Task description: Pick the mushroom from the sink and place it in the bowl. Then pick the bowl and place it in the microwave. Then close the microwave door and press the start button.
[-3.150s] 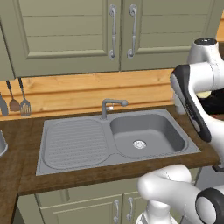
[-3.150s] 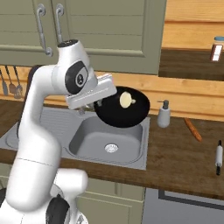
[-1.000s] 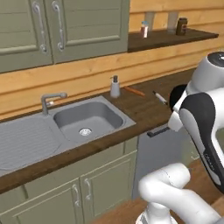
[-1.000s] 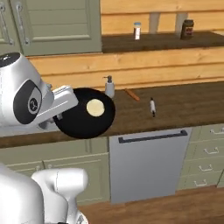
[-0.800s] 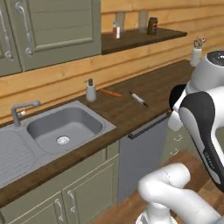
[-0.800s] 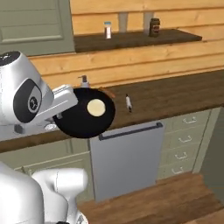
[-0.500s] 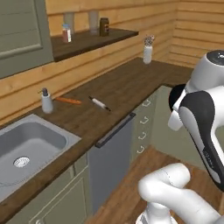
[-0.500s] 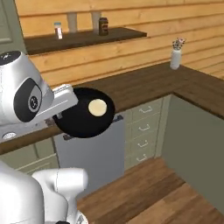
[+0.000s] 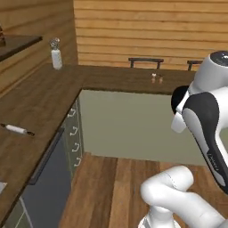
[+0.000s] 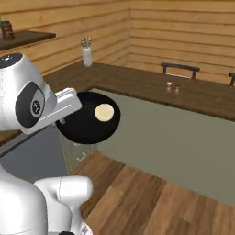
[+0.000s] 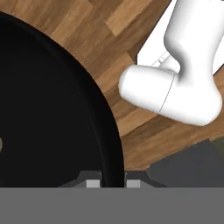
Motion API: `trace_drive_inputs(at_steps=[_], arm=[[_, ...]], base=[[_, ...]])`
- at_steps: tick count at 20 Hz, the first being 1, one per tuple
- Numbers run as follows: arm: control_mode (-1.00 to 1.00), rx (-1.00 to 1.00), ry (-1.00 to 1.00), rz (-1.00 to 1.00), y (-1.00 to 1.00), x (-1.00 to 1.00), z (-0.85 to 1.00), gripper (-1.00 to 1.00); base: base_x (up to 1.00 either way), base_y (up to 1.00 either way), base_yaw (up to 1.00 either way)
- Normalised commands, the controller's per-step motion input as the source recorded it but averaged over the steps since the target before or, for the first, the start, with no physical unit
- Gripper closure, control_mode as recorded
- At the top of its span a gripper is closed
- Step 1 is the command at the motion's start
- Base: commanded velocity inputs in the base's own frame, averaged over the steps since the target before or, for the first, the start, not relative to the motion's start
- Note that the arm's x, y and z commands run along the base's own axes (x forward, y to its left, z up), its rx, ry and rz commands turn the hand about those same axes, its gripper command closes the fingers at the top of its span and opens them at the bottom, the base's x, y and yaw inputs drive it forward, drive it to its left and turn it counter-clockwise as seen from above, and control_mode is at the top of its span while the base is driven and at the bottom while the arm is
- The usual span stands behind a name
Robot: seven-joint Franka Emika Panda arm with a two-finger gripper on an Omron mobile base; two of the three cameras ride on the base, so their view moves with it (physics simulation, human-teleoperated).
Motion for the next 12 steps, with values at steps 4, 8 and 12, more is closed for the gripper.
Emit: trace_drive_inputs(at_steps=[4,8,12], arm=[[1.00,0.00,0.00,0.00,0.00,0.00,0.00,1.00],[1.00,0.00,0.00,0.00,0.00,0.00,0.00,1.00],[1.00,0.00,0.00,0.00,0.00,0.00,0.00,1.00]], base=[[0.00,-0.47,-0.81],[0.00,-0.45,-0.81],[0.00,-0.43,-0.80]])
